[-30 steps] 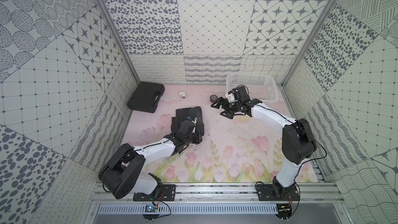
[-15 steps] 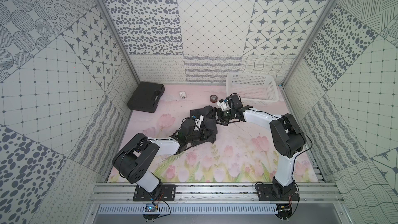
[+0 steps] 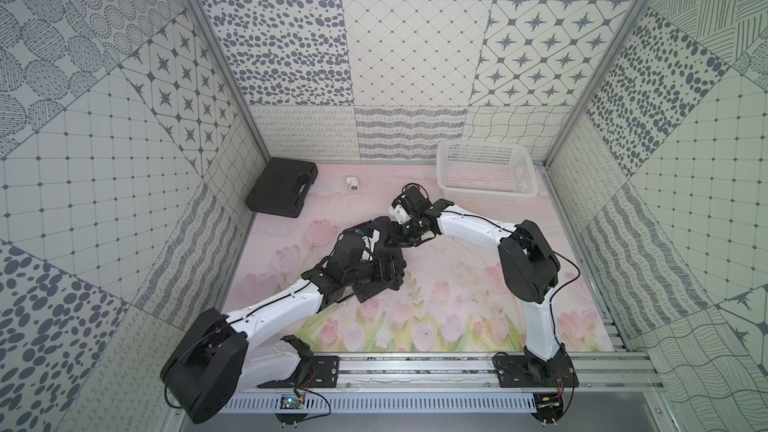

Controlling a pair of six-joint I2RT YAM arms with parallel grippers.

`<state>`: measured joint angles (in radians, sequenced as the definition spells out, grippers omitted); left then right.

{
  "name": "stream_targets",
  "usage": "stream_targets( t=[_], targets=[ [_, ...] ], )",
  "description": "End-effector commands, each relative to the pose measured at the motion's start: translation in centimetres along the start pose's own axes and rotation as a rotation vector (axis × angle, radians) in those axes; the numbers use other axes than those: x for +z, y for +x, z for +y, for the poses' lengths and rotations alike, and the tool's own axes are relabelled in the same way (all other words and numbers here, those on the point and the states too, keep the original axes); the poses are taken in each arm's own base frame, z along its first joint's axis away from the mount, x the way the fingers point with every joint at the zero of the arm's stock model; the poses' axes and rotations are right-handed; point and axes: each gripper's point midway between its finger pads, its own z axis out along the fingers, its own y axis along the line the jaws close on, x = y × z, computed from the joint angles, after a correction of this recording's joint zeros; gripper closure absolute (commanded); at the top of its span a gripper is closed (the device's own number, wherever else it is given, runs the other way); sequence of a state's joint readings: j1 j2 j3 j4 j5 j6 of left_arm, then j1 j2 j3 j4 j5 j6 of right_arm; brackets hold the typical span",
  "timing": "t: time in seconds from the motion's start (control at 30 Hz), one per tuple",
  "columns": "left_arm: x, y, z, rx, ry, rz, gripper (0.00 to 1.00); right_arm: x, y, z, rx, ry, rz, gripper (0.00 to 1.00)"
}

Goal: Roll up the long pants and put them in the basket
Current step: Roll the long pant at the center of the board.

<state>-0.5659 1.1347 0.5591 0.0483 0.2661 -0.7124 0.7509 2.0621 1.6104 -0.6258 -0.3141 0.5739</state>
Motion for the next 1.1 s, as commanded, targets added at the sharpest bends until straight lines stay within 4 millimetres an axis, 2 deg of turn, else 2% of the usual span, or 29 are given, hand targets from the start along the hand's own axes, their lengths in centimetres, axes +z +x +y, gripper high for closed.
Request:
stream_targets(
  t=[0.0,0.07,0.13,0.2,0.3,0.4,0.53,0.63,0.73,0.83,1.0,1.07],
  targets=[
    [-6.2,2.9,6.4,0.083,-0.422,0.088,0.01,-1.3,0.8,-5.6,0.109,0.351,-0.055,1.00],
    [-7.3,2.6,6.3,0.138,-0.471,0.071,0.01,-2.9,0.5,-6.9,0.234,0.439,-0.128,1.00],
    [-7.3,2.2,5.2,0.249,-0.498,0.072,0.00,-5.0,0.5,-8.4,0.372,0.527,-0.205,1.00],
    [-6.7,2.2,3.7,0.373,-0.520,0.090,0.01,-6.7,0.5,-8.9,0.470,0.583,-0.257,1.00],
    [-4.9,2.4,1.0,0.566,-0.535,0.096,0.00,-7.6,0.0,-8.2,0.562,0.601,-0.278,1.00],
    [-3.1,2.2,0.1,0.664,-0.581,0.094,0.01,-6.1,0.1,-6.9,0.590,0.591,-0.223,1.00],
    [-0.7,0.7,-0.3,0.768,-0.633,0.046,0.01,-3.3,1.7,-6.0,0.622,0.573,-0.131,1.00],
    [0.7,-0.9,-0.7,0.844,-0.677,0.002,0.00,-2.5,2.1,-5.8,0.638,0.559,-0.102,1.00],
    [2.7,-1.0,-1.3,0.916,-0.639,0.028,0.00,-2.3,1.9,-5.3,0.644,0.530,-0.092,1.00],
    [4.7,-0.2,-0.9,0.882,-0.582,0.099,0.00,-1.9,1.6,-4.4,0.657,0.479,-0.075,1.00],
    [6.2,-0.5,-0.1,0.818,-0.545,0.125,0.01,-1.1,1.2,-2.6,0.678,0.341,-0.027,1.00],
    [6.6,-0.8,0.0,0.766,-0.509,0.127,0.10,-0.8,1.3,-1.9,0.689,0.289,-0.006,1.00]
  ],
)
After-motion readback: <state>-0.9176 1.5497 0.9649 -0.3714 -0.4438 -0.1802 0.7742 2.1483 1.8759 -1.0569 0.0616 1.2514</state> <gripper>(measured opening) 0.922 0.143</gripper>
